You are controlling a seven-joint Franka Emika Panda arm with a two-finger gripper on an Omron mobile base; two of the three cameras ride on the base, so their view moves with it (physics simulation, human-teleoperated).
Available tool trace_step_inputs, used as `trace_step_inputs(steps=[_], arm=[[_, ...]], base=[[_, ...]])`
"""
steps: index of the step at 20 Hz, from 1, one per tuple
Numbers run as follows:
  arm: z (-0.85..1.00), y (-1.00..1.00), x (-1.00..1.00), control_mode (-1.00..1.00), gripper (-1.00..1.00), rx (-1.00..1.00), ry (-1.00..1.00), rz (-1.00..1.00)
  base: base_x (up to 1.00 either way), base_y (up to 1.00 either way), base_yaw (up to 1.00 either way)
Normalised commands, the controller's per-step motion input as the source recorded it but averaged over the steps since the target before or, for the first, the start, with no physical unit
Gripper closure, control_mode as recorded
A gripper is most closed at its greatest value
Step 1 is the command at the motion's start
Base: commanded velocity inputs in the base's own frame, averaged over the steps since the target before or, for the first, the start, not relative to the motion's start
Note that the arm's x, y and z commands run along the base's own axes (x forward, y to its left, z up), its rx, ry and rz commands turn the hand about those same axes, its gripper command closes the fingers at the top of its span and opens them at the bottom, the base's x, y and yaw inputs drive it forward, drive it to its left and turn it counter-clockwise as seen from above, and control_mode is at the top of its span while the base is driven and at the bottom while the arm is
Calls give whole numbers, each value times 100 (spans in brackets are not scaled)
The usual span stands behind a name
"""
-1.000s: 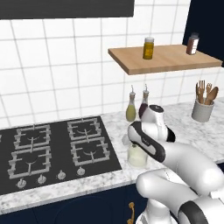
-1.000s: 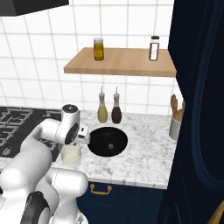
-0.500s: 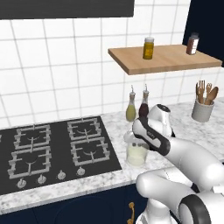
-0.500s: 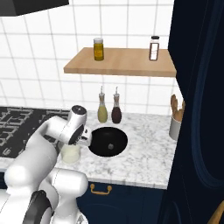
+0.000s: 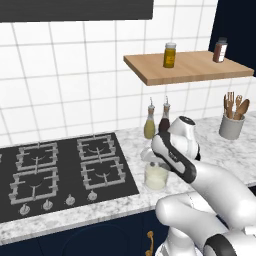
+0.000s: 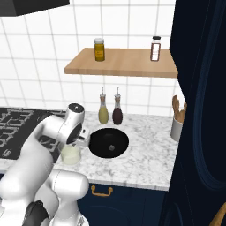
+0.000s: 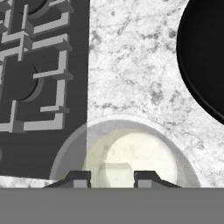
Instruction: Grab a lemon wedge from the fridge and one ice cube from the ice bowl, and put them in the glass of lemonade.
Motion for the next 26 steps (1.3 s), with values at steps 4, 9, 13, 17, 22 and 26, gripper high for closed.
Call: trace_step_inputs(steps=[4,9,13,17,22,26], arm=[[8,0,-5,-100,-100,0,0,-6],[28,0,-15,-100,-100,0,0,-7],[73,0,-51,-100,-100,0,-5,-3],[53,-1,-70,-100,-100,0,-6,-1],[3,-28,-62,-100,-100,-14,-9,-10],[-2,-31,-34,-100,-100,-33,-14,-19]], base=[[0,0,0],[0,0,0],[0,0,0],[0,0,0],[0,0,0],[0,0,0]])
